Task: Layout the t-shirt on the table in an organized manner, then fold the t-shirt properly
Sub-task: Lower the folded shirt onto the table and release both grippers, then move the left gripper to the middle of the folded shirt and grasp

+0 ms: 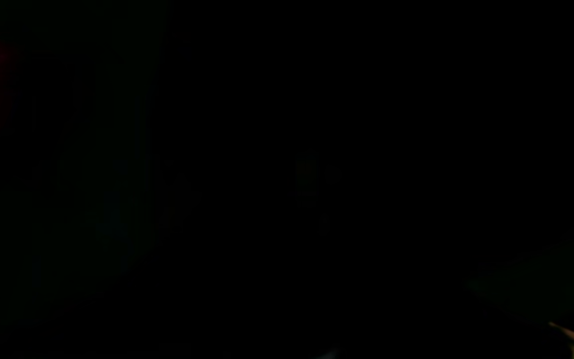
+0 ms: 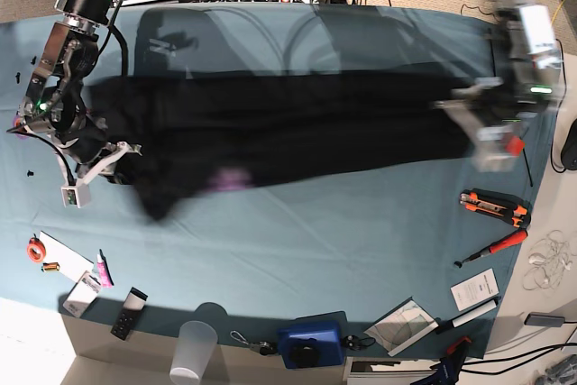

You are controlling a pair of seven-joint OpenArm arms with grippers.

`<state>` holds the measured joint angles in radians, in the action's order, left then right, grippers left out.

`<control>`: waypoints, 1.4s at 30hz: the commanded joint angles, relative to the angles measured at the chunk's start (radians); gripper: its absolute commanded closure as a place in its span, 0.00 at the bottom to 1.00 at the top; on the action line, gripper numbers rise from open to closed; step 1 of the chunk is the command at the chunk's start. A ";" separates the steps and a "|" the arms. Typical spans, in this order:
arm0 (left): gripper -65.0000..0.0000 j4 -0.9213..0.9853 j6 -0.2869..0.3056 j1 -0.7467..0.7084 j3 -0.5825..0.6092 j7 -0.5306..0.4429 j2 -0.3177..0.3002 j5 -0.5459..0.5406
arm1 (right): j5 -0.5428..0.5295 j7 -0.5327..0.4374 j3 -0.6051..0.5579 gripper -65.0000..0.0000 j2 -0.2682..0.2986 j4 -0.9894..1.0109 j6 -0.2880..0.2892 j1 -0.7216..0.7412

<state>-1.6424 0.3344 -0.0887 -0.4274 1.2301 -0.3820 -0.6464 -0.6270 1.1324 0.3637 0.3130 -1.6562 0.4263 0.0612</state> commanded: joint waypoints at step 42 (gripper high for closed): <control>0.97 -0.242 -0.098 0.090 0.661 -0.249 0.399 0.434 | 0.079 -0.078 0.005 0.83 0.017 -0.018 0.003 0.019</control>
<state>-1.8671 0.2325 -0.0143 0.2314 1.0054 0.0078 -0.2016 -0.5400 1.0801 0.3637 0.3126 -1.6562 0.4263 0.0612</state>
